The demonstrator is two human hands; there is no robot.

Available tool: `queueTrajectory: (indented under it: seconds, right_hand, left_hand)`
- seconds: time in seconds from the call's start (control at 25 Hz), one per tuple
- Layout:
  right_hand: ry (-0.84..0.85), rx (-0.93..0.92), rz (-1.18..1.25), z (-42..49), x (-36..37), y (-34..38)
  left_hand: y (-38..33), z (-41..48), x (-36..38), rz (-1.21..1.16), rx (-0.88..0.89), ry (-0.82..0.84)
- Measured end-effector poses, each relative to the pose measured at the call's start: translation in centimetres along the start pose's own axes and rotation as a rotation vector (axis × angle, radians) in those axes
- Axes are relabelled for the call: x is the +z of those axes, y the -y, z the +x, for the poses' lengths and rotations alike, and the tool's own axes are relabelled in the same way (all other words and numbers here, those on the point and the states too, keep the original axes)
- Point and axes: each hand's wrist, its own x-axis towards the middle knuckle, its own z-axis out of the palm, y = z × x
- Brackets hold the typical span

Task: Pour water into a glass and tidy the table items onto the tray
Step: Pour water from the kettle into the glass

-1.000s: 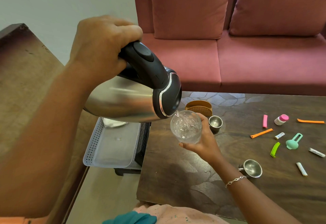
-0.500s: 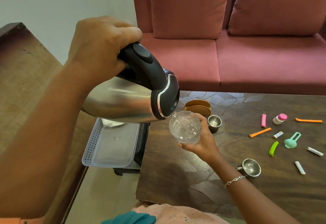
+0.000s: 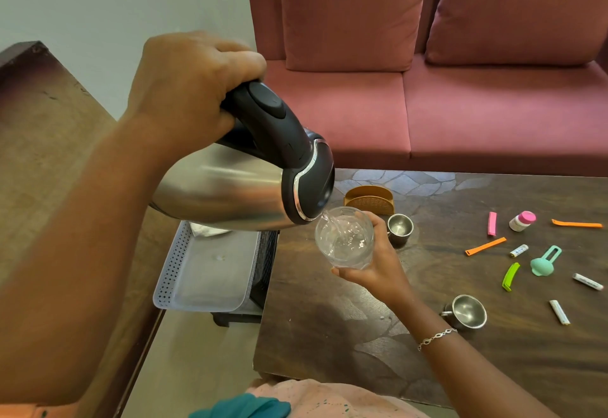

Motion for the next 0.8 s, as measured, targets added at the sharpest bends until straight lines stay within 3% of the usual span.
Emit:
queueTrajectory:
  seconds: [0.8]
  right_hand:
    - [-0.002, -0.005, -0.004, 0.04, 0.27, -0.16]
  left_hand:
    - [0.7, 0.11, 0.2, 0.025, 0.007, -0.014]
